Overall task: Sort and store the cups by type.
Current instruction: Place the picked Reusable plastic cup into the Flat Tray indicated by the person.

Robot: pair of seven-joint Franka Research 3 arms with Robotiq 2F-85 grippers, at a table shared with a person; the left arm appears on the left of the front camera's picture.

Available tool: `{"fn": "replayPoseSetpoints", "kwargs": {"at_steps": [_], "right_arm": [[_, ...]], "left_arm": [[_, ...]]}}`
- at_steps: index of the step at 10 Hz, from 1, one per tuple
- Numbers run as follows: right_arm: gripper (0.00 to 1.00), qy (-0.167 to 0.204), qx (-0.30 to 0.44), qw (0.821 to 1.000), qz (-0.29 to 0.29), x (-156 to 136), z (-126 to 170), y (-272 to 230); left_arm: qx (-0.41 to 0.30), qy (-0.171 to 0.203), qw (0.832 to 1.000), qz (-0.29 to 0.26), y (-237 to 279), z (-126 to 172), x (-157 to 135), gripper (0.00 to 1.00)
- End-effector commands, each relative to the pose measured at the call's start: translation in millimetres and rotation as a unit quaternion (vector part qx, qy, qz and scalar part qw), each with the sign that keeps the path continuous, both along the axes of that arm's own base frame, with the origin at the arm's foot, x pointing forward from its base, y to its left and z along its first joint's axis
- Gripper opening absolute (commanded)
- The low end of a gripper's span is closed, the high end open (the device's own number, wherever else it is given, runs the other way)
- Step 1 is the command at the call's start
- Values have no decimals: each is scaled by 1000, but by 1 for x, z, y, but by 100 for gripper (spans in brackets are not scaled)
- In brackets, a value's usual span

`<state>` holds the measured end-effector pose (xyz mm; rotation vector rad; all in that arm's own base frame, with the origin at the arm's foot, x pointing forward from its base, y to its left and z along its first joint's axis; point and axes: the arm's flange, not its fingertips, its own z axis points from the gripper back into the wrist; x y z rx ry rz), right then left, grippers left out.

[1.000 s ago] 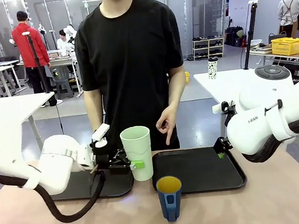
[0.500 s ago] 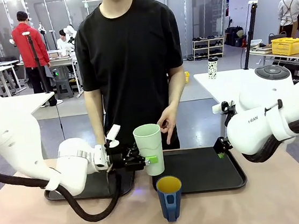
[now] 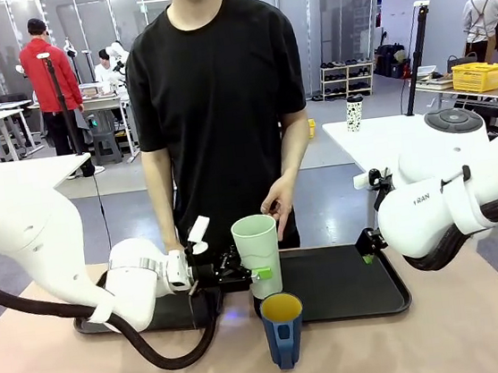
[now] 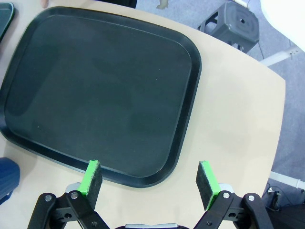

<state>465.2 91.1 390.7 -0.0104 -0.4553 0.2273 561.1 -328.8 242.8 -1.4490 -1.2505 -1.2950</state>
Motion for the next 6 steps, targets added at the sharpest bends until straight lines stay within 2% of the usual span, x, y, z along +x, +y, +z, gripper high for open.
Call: {"fn": "replayPoseSetpoints", "kwargs": {"at_steps": [1, 6], "right_arm": [[100, -1, -1, 1000, 4, -1, 0, 0], [100, -1, -1, 1000, 4, -1, 0, 0]], "left_arm": [[-5, -7, 1000, 18, -12, -6, 12, 83], [28, 1, 999, 32, -34, -24, 30, 83]]}}
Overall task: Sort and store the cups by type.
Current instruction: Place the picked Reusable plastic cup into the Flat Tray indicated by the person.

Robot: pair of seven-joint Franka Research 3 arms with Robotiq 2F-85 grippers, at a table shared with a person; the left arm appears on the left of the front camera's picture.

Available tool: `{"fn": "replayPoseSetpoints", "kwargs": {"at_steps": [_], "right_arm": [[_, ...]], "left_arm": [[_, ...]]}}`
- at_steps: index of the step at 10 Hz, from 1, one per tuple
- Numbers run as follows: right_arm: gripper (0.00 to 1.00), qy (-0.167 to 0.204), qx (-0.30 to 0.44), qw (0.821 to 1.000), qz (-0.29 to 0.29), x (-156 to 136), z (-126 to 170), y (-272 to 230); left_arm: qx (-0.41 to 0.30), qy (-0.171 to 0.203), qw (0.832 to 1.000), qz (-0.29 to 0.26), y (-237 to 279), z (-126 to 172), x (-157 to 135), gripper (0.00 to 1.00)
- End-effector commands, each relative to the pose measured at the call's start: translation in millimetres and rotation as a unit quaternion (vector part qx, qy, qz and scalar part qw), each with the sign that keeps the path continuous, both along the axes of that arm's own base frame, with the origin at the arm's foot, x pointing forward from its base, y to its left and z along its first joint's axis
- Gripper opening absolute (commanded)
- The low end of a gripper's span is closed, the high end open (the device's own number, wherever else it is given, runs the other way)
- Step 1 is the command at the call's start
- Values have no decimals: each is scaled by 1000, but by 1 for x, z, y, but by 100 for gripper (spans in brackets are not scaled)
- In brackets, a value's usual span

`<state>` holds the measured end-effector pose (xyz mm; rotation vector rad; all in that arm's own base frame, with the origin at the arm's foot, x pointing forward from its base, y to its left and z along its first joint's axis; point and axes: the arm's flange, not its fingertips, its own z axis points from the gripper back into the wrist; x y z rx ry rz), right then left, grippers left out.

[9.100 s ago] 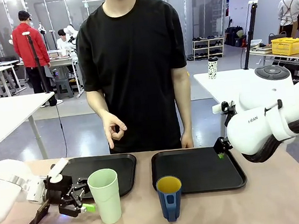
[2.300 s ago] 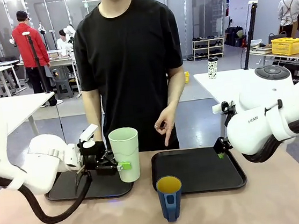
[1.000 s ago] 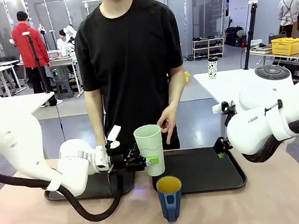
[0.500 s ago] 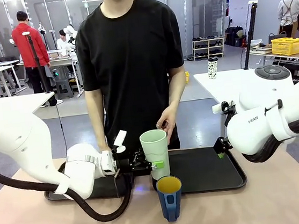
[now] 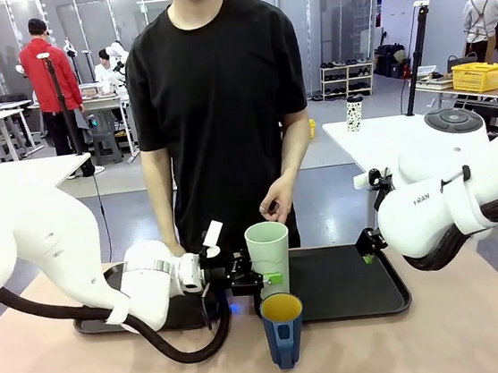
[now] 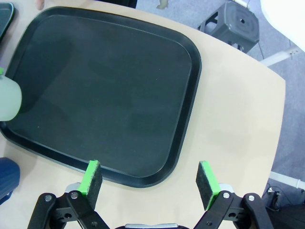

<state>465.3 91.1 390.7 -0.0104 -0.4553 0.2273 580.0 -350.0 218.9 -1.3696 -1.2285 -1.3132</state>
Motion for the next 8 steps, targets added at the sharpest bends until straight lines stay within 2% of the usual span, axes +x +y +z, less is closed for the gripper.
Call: {"fn": "replayPoseSetpoints", "kwargs": {"at_steps": [1, 8], "right_arm": [[100, -1, -1, 1000, 4, -1, 0, 0], [100, -1, -1, 1000, 4, -1, 0, 0]], "left_arm": [[-2, 9, 1000, 15, -17, -2, 14, 83], [7, 21, 1000, 13, -25, -18, 26, 83]]}}
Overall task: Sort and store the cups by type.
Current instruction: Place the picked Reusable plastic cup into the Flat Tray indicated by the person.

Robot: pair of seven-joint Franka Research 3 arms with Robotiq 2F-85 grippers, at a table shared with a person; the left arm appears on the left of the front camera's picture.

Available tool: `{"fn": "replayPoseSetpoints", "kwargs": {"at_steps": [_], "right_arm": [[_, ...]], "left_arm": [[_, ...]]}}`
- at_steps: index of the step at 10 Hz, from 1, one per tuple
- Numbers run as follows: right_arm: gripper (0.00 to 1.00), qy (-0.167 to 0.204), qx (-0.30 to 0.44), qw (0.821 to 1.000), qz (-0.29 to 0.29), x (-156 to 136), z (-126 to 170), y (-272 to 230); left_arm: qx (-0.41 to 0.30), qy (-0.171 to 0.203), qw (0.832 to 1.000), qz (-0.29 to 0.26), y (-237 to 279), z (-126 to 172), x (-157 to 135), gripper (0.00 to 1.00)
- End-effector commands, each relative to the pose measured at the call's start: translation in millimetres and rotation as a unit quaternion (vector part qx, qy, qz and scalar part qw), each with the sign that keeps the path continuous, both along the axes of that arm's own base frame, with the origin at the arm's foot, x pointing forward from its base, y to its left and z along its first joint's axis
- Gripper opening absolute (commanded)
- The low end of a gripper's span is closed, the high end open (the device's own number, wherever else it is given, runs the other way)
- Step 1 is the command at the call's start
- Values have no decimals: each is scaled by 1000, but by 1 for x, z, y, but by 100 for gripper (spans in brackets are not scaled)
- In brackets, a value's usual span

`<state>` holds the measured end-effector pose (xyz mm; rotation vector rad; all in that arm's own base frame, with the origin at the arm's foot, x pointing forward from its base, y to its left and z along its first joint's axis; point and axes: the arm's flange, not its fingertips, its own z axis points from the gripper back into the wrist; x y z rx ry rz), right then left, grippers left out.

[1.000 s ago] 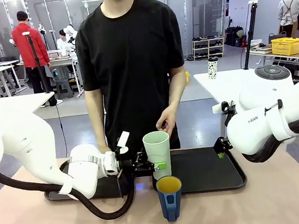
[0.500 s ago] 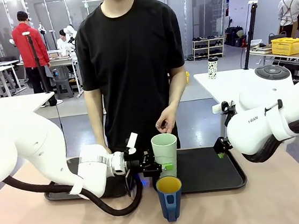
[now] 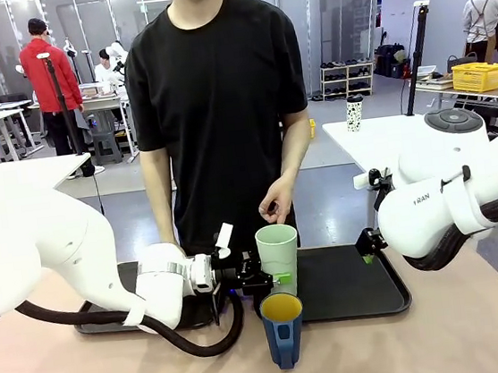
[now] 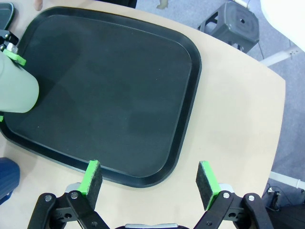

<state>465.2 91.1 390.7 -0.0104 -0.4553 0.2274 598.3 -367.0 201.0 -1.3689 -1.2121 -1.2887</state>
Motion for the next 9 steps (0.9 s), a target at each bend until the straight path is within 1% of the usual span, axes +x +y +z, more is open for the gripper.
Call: {"fn": "replayPoseSetpoints", "kwargs": {"at_steps": [1, 3, 5, 9], "right_arm": [[100, -1, -1, 1000, 4, -1, 0, 0], [100, -1, -1, 1000, 4, -1, 0, 0], [100, -1, -1, 1000, 4, -1, 0, 0], [100, -1, -1, 1000, 4, -1, 0, 0]], "left_arm": [[7, 9, 1000, 8, -8, -2, 8, 83], [13, 9, 1000, 5, -8, -6, 9, 83], [22, 1, 1000, 4, -7, -9, 12, 83], [16, 0, 1000, -1, -3, -15, 16, 83]]}}
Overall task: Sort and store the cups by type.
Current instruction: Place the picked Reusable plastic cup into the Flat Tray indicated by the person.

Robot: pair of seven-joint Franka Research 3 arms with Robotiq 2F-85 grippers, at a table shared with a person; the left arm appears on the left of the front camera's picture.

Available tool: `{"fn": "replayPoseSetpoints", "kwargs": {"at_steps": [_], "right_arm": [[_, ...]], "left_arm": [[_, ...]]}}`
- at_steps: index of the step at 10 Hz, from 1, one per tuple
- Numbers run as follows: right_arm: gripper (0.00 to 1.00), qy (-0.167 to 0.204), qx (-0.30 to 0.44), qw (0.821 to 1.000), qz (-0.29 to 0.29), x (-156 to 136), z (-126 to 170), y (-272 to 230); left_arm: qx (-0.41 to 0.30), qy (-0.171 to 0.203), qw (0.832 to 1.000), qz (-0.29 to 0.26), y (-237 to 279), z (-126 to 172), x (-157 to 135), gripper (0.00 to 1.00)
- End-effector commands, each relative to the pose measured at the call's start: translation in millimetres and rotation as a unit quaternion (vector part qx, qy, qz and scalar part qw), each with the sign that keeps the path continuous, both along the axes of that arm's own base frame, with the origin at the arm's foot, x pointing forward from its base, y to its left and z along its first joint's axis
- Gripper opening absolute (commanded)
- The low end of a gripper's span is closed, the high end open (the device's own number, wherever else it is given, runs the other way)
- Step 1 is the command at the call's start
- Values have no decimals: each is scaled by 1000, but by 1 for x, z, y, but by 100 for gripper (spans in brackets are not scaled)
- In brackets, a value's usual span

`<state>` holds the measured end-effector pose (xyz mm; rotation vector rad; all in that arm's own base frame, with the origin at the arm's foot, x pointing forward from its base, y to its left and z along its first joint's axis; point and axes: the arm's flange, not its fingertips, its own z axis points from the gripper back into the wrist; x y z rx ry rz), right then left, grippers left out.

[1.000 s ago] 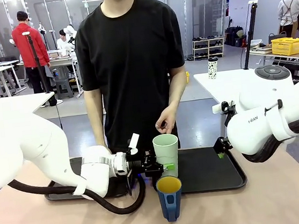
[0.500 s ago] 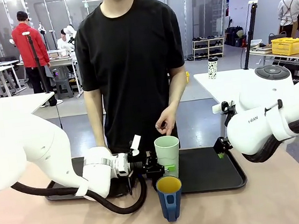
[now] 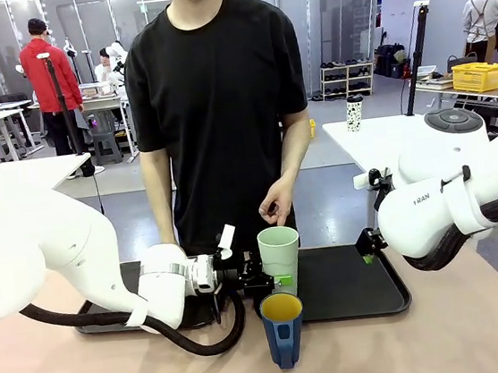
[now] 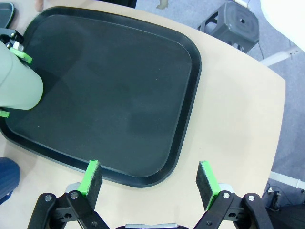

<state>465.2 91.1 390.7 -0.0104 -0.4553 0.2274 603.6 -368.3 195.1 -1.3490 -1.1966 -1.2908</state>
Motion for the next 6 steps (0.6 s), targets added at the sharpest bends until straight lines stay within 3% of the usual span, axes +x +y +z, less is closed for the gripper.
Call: {"fn": "replayPoseSetpoints", "kwargs": {"at_steps": [1, 3, 6], "right_arm": [[100, -1, -1, 1000, 4, -1, 0, 0], [100, -1, -1, 1000, 4, -1, 0, 0], [100, -1, -1, 1000, 4, -1, 0, 0]], "left_arm": [[6, 2, 1000, -6, 0, -10, 12, 95], [11, 10, 1000, -10, 1, -11, 9, 100], [14, 14, 1000, -11, 5, -12, 8, 100]]}}
